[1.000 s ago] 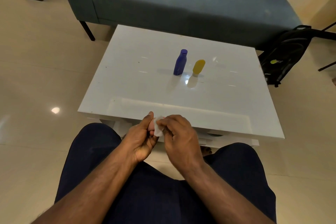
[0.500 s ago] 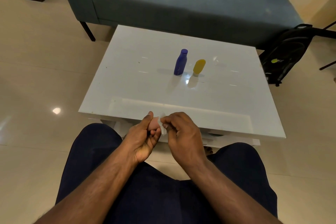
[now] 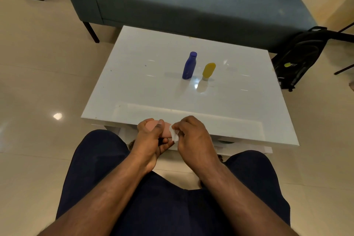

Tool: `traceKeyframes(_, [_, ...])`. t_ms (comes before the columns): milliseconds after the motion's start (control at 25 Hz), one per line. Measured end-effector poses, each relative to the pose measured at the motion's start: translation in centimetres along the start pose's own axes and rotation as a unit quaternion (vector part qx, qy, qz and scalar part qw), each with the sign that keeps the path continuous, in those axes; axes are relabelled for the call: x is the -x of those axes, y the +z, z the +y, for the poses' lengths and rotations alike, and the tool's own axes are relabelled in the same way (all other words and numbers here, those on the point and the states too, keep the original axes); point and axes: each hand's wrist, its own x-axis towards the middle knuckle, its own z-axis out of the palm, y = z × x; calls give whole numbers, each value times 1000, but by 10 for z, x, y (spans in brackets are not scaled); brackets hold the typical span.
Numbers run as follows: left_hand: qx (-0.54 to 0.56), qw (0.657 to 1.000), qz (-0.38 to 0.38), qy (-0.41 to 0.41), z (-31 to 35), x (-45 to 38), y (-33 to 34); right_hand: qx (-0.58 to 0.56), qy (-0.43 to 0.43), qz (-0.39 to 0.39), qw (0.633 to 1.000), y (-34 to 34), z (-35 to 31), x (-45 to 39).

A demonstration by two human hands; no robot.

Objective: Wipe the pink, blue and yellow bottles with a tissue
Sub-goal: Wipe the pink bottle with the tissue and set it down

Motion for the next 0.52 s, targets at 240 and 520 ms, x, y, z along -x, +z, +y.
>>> traceKeyframes(240, [-47,998,26,33,1,2,1,67,-44,-64,995,0,-10,14])
traceKeyframes(520, [-43,998,-24,37,1,7,1,-8,76,-41,996,-12,8,-5])
